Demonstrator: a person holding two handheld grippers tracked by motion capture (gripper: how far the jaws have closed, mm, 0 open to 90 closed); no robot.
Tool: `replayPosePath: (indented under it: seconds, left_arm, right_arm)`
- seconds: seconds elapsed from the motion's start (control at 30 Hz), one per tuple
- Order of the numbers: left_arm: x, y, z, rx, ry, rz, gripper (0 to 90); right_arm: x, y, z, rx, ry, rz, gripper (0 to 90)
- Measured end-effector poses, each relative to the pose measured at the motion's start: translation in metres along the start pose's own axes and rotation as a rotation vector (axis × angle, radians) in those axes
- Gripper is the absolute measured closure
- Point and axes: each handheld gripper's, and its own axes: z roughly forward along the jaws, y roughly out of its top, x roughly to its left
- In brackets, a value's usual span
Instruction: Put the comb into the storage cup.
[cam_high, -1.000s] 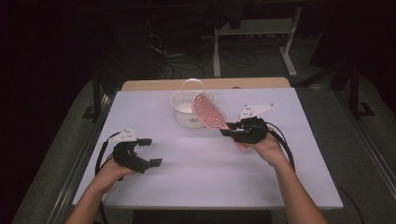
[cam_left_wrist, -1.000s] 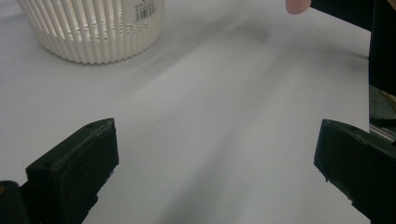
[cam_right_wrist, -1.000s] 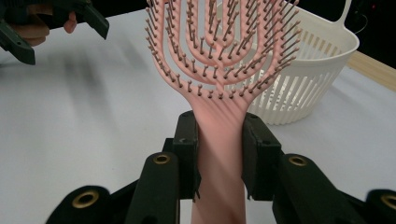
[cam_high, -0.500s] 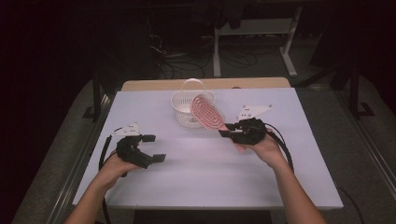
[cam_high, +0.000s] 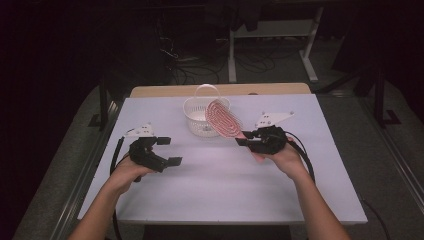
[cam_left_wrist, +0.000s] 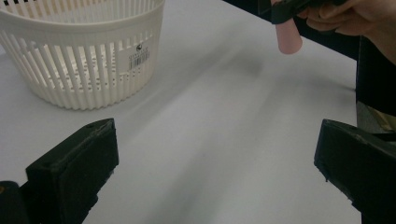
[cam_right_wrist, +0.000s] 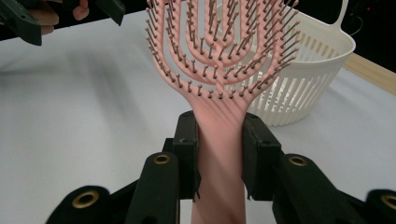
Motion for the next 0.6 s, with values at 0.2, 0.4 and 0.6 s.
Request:
replayPosePath:
  seconds: [0.2,0.4,0.6]
  left_arm:
    - [0.003,0.007,0.004,-0.012,-0.003,0.002,0.0]
    - [0.004,0.018,0.006,-0.030,-0.005,0.010,0.0]
    - [0.006,0.026,0.011,-0.040,-0.009,0.015,0.0]
  right_arm:
    - [0.000,0.000,0.000,-0.001,0.000,-0.005,68.5]
    - [0.000,0.000,0.000,-0.007,-0.007,-0.006,68.5]
    - [-0.001,0.000,0.001,-0.008,-0.011,-0.001,68.5]
